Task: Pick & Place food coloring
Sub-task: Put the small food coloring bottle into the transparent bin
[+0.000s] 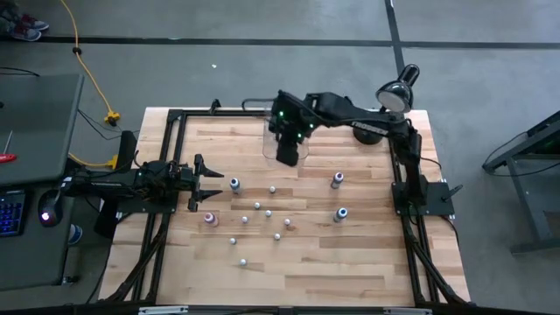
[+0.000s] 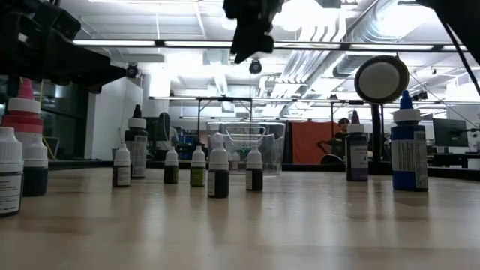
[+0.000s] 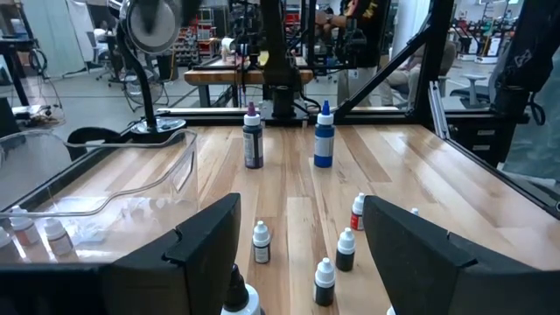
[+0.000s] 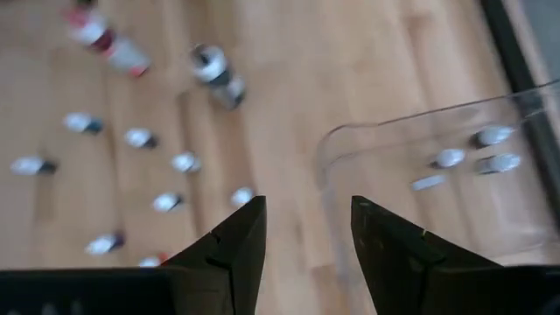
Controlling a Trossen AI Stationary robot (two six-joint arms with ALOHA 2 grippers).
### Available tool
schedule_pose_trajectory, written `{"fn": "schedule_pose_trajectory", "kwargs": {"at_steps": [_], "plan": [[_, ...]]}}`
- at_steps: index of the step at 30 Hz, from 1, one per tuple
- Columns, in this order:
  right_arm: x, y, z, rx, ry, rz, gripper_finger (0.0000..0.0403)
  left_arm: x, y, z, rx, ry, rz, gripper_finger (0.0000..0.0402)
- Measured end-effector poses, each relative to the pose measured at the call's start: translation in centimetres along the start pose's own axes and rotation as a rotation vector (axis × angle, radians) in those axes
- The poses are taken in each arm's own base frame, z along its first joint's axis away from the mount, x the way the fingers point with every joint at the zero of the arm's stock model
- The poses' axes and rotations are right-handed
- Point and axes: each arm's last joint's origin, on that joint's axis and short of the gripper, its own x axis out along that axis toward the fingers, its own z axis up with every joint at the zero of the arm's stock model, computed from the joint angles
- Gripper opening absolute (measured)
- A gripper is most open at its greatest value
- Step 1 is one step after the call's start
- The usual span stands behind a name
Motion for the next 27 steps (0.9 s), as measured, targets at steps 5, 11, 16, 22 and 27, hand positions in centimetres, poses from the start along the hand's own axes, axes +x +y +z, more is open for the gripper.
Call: {"fn": "schedule_pose_trajectory", "kwargs": {"at_steps": [5,11,16,22,27], "plan": [[-0.4,2.9,-1.2,-0.050,0.103,0.029,0.0157,0.0,0.0,0.0,0.000,0.001,0.000,0.0239],[-0.3,6.2,-2.7,-0.107,0.223,0.038,0.0157,0.0,0.0,0.0,0.000,0.000,0.000,0.0239],[-0.3,8.4,-3.5,-0.072,0.264,0.043,0.0158,0.0,0.0,0.0,0.000,0.000,0.000,0.0239],[-0.2,11.0,-4.2,0.026,0.292,0.046,0.0156,0.0,0.0,0.0,0.000,0.001,0.000,0.0239],[1.3,13.1,-5.5,0.027,0.368,0.041,0.0157,0.0,0.0,0.0,0.000,0.000,0.000,0.0239]]}}
